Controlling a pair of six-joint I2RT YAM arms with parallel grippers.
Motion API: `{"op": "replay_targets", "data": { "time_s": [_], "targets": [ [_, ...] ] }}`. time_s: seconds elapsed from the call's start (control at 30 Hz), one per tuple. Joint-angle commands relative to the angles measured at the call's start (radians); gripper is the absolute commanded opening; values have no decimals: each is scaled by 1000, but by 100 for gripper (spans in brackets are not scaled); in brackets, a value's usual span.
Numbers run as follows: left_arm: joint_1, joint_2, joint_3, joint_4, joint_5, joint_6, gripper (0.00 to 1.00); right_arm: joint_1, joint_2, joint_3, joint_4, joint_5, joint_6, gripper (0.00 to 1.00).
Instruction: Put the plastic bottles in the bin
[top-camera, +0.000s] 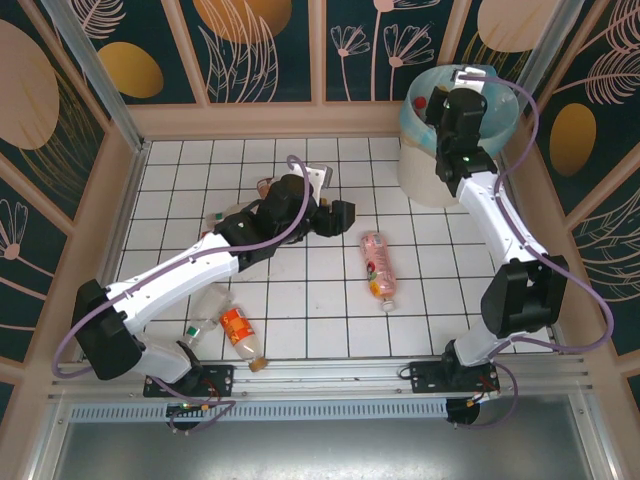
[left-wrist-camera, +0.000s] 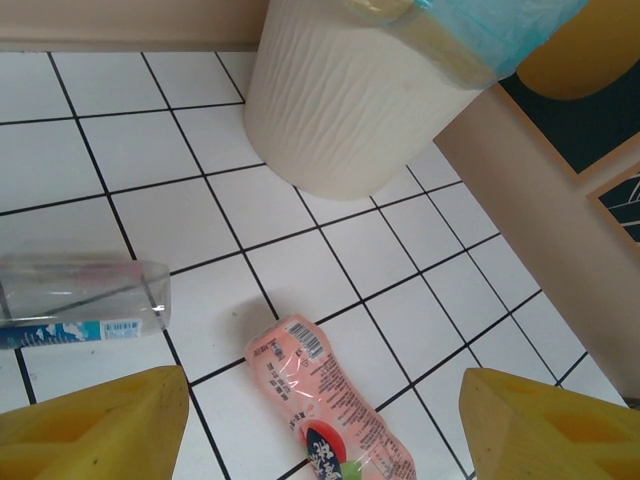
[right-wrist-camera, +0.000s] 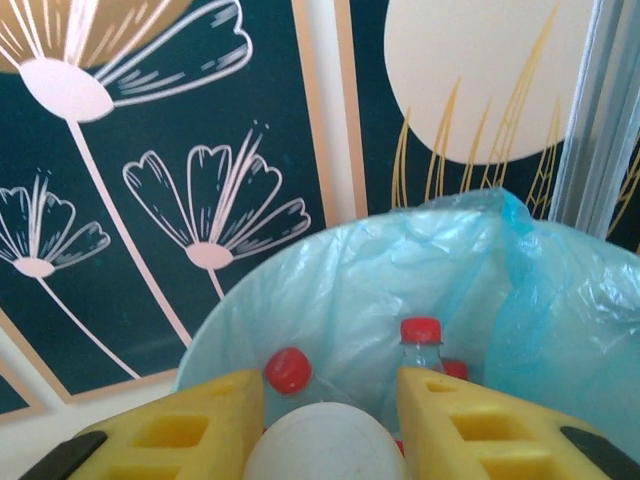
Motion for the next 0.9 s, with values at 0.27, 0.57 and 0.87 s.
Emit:
{"op": "replay_targets", "data": {
  "time_s": [0.27, 0.57, 0.87],
  "targets": [
    [-2, -37, -15, 29, -37, -12, 73, -54, 110, 130, -166, 13, 54, 59],
    [-3, -19, -11, 36, -39, -25, 73, -130, 25, 50, -85, -81, 100, 21],
    [-2, -15, -8, 34, -46, -30, 73, -124, -64, -120, 87, 46, 84, 21]
  ]
}}
